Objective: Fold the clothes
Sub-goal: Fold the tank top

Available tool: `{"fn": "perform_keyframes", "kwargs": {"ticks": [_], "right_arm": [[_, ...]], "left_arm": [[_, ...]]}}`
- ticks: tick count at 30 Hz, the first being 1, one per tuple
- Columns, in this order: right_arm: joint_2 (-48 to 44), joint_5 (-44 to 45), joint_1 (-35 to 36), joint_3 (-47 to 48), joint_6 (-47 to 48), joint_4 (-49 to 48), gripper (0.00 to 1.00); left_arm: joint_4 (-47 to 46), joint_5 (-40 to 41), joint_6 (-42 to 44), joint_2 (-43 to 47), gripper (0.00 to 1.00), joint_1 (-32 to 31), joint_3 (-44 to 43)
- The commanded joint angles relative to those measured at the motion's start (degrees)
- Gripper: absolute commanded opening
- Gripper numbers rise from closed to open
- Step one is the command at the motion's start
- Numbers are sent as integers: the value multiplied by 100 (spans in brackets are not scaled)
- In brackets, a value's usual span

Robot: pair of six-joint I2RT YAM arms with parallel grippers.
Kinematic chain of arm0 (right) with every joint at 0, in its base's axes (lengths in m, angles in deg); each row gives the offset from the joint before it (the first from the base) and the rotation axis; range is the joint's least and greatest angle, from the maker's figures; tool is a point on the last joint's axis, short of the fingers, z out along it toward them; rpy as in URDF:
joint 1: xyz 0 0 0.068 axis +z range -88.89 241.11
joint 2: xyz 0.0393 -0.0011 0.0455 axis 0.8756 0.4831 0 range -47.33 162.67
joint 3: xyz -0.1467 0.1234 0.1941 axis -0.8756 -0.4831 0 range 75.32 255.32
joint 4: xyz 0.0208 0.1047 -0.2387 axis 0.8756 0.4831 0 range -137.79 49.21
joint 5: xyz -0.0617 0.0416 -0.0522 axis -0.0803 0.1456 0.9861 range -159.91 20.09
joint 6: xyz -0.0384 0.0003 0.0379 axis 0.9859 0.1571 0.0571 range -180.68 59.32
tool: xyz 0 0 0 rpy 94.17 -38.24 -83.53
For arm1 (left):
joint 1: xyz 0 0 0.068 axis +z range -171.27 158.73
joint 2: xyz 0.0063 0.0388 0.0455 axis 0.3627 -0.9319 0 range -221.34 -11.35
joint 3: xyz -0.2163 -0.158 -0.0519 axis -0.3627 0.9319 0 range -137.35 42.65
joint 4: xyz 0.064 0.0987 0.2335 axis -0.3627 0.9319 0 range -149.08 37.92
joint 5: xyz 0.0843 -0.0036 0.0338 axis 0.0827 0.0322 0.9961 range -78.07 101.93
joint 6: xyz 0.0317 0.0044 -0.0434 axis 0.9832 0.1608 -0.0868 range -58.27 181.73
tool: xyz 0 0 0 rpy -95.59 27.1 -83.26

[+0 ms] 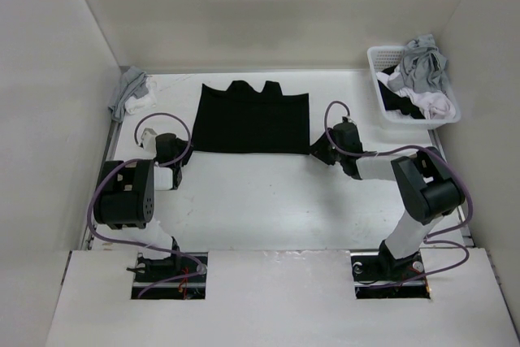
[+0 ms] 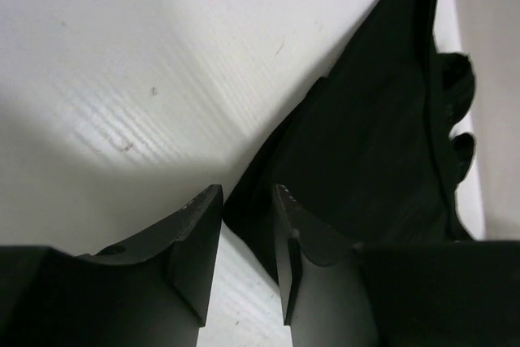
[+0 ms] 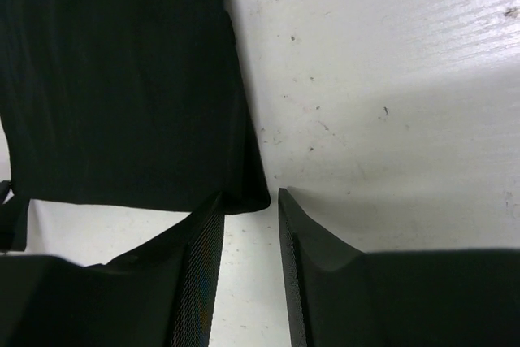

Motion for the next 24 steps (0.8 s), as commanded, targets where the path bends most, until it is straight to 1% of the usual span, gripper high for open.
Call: {"fn": "perform_keyframes", "kwargs": {"ticks": [1, 2, 5, 9, 13, 15, 18, 21, 24], "right_arm": [[24, -67, -72, -139, -203, -435, 37], [33, -93, -72, -157, -220, -435, 37], [51, -172, -72, -262, -317, -514, 43], [95, -321, -63, -280, -422, -629, 45], [253, -331, -72, -192, -492, -664, 35], [306, -357, -72, -166, -537, -751, 25], [315, -269, -72, -201, -598, -918, 15], [245, -260, -54, -279, -633, -1120, 6], [-175, -181, -45, -534, -598, -1340, 1]], "left_arm": [[-51, -157, -222, -384, 25, 54, 30], [-95, -175, -222, -393, 25, 54, 38], [-95, -158, -222, -376, 23, 63, 65], [-78, -158, -231, -411, 17, 45, 47], [-78, -167, -283, -368, 11, 37, 47], [-69, -140, -284, -236, 8, 19, 100], [10, -175, -284, 27, 6, 2, 170], [211, -193, -249, 492, 2, 1, 240], [519, -202, -170, 1195, 0, -7, 337]]}}
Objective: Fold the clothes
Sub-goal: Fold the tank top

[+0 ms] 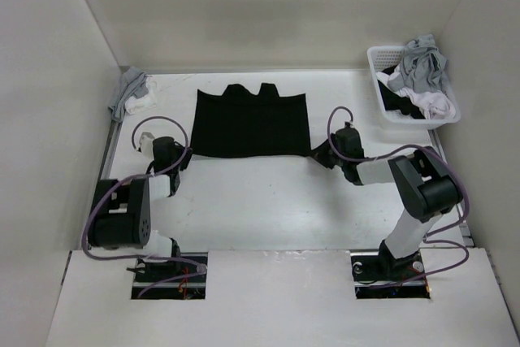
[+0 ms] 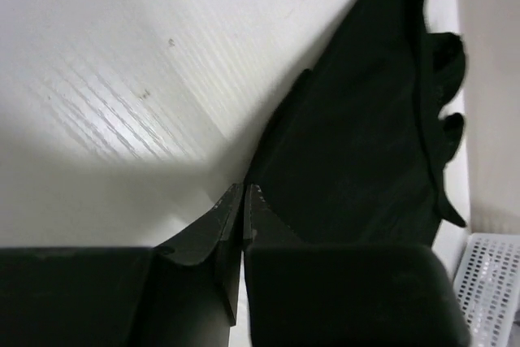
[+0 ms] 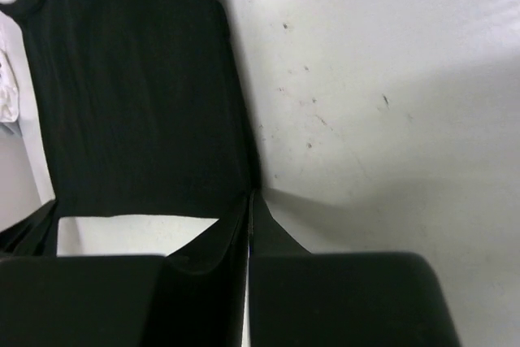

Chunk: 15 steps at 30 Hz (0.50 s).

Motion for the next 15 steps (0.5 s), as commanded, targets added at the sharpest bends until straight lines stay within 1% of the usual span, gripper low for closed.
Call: {"fn": "perform_keyframes", "kwargs": {"ticks": [1, 4, 5, 8, 10, 12, 13, 15], "right_arm": [[-675, 175, 9, -331, 18, -530, 0], [-1999, 421, 185, -832, 281, -172, 0], [-2570, 491, 237, -964, 360, 144, 0], [-4416, 833, 614, -1079, 685, 1496, 0], [-5681, 1289, 1053, -826, 870, 2733, 0], [-6685, 1799, 1580, -353, 976, 3920, 0], [-7002, 2054, 1861, -71, 994, 4396, 0], [-7347, 2555, 2423, 561, 1011, 5232, 0]], "left_arm": [[379, -31, 123, 1093, 0, -27, 112], [1247, -66, 220, 2515, 0, -106, 104], [1642, -75, 273, 3060, 0, -158, 34], [2925, -40, 562, 4616, 0, -334, -387], [3778, -31, 755, 5435, 0, -448, -834], [4526, -23, 914, 6033, 0, -545, -1318], [4834, -22, 967, 6280, 0, -589, -1564], [5344, 4, 1081, 6554, 0, -668, -2030]]}}
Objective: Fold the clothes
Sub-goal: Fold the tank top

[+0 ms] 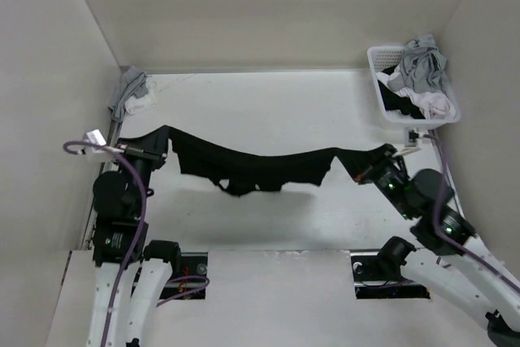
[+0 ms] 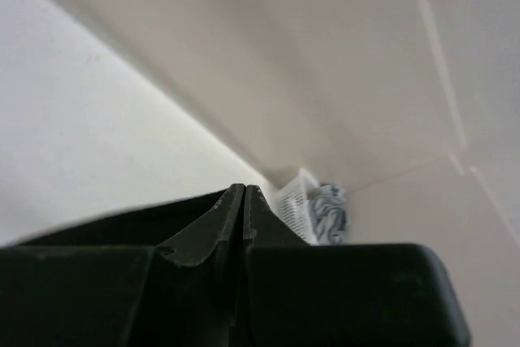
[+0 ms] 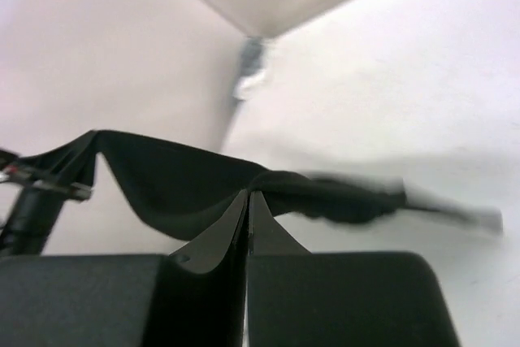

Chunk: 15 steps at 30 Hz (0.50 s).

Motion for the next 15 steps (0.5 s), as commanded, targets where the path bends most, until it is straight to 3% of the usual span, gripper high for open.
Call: {"fn": "perform_keyframes", "kwargs": {"ticks": [1, 5, 8, 10, 15], "right_arm": [[-413, 1278, 781, 958, 238, 2115, 0], [-274, 2166, 1933, 1523, 237, 2461, 1], [252, 2405, 2086, 1419, 360, 2260, 1], [666, 1942, 1631, 1147, 448, 1813, 1], [2114, -219, -548, 365, 537, -110, 1]], "left_arm": [[1484, 65, 413, 380, 0, -139, -798], [1749, 126, 501, 424, 0, -263, -1029], [1592, 197, 501, 240, 0, -263, -679], [1250, 214, 483, -66, 0, -228, -275], [-155, 328, 229, -1383, 0, -105, 552]]}}
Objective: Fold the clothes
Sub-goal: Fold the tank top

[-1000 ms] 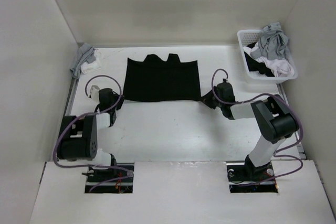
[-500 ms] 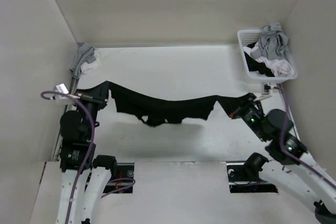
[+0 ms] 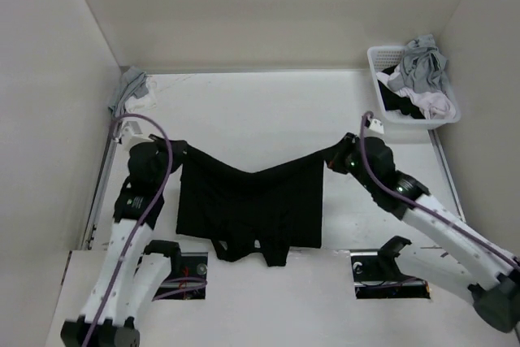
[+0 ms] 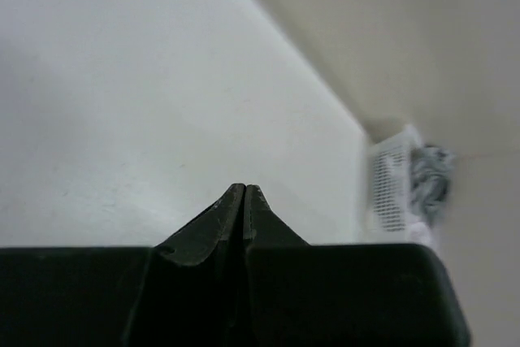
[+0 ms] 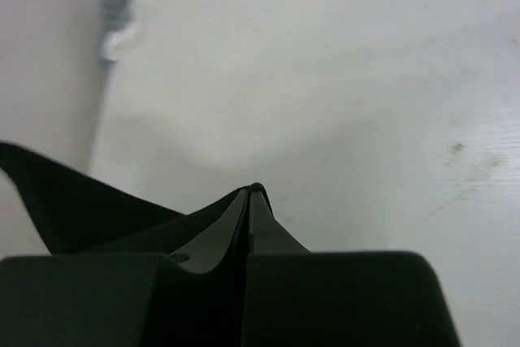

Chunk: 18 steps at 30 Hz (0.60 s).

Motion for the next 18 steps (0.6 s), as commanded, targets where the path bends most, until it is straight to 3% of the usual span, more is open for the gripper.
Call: {"fn": "perform_keyframes", "kwargs": {"ticks": [1, 5, 10, 14, 18], "right_arm": [[964, -1358, -1164, -353, 97, -1520, 1], [2739, -1975, -1870, 84, 88, -2489, 1], [4551, -2213, -2415, 1445, 132, -2658, 1], [5142, -2354, -2661, 2264, 132, -2430, 1], [4854, -2345, -2644, 2153, 211, -2332, 1]], "left_arm": [[-1210, 245, -119, -991, 0, 94, 397], [-2415, 439, -198, -2792, 0, 129, 250], [-3129, 282, -382, -4709, 0, 261, -803], [-3103, 115, -365, -5485, 0, 322, -1709], [-3102, 0, -435, -5329, 0, 332, -1651]]}}
